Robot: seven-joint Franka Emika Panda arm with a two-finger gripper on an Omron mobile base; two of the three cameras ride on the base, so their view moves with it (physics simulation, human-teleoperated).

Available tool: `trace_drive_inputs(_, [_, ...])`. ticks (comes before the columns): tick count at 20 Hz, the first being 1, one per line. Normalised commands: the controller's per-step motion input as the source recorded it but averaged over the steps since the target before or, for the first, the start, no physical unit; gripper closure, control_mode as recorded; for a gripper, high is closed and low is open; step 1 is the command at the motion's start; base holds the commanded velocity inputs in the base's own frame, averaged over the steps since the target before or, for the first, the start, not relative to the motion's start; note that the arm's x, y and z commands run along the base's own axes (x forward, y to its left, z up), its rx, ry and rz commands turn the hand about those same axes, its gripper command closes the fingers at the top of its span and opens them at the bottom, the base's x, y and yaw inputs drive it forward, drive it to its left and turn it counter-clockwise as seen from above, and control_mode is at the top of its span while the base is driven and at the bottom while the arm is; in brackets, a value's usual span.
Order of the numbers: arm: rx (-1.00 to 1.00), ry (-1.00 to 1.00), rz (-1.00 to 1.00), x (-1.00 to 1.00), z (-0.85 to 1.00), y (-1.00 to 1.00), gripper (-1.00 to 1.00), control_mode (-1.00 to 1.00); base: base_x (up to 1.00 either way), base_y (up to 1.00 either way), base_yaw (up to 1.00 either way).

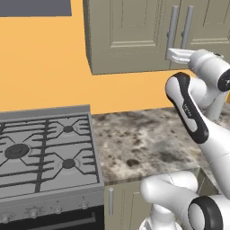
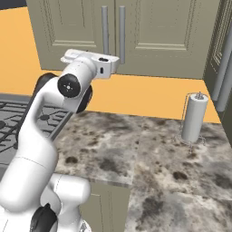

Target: Open the cabinet. Pick the peach and peach from the cabinet and place them into the bowl. Then close the cabinet.

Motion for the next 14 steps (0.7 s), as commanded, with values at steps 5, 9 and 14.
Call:
trace_drive_inputs(5, [0.0,0.0,0.0,0.31,0.0,0.0,-1.0,-1.0,0.0,0.0,0.0])
trace_drive_inputs(9, [0.0,0.0,0.0,0.41,0.0,0.0,-1.0,-1.0,0.0,0.0,0.0])
trace_drive_inputs(14, [0.0,0.02,0.0,0.52,0.0,0.0,-1.0,-1.0,0.0,0.0,0.0])
